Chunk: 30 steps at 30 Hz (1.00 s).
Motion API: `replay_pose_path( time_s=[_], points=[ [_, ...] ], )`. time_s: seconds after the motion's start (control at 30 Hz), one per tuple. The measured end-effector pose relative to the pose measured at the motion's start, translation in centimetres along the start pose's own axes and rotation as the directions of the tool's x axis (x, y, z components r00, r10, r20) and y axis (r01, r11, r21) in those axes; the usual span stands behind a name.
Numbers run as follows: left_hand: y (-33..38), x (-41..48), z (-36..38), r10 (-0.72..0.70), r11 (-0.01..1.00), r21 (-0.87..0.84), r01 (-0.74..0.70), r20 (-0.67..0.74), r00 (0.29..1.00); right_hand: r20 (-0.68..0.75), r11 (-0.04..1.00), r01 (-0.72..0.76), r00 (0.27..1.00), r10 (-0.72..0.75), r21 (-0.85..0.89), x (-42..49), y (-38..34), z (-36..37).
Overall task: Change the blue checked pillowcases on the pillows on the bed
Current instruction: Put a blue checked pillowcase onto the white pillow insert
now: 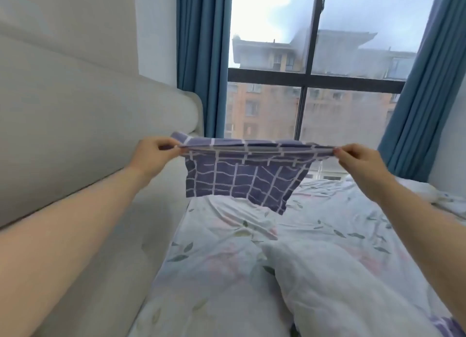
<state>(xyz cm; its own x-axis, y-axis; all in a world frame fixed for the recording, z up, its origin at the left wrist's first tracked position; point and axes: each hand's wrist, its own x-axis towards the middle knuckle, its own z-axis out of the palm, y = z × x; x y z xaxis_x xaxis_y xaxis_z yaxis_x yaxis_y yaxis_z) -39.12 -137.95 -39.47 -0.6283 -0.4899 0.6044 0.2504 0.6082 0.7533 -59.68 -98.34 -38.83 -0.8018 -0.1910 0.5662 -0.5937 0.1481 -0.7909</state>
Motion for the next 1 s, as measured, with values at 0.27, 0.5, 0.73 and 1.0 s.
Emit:
replay_pose_path(
  time_s=[0.27,0.5,0.73,1.0],
  points=[
    [-14.5,-15.7,2.1,-0.293,0.944,0.224,0.243,0.229,0.928,0.219,0.935,-0.162,0.947,0.237,-0.314,-15.9,14.5,7.3],
    [-20.8,-24.0,4.6,-0.421,0.877,0.321,0.358,0.152,0.894,0.240,0.865,-0.218,0.904,0.353,-0.451,-22.9,19.8,8.7],
    [-23.3,-28.5,5.1,-0.503,0.801,0.426,0.421,0.096,0.859,0.356,0.841,-0.126,0.866,0.352,-0.526,-26.6,20.1,7.6],
    [-21.7,-31.7,5.6,-0.518,0.760,0.471,0.449,0.020,0.855,0.226,0.824,-0.023,0.957,0.182,-0.565,-31.3,20.0,7.6]
  ],
)
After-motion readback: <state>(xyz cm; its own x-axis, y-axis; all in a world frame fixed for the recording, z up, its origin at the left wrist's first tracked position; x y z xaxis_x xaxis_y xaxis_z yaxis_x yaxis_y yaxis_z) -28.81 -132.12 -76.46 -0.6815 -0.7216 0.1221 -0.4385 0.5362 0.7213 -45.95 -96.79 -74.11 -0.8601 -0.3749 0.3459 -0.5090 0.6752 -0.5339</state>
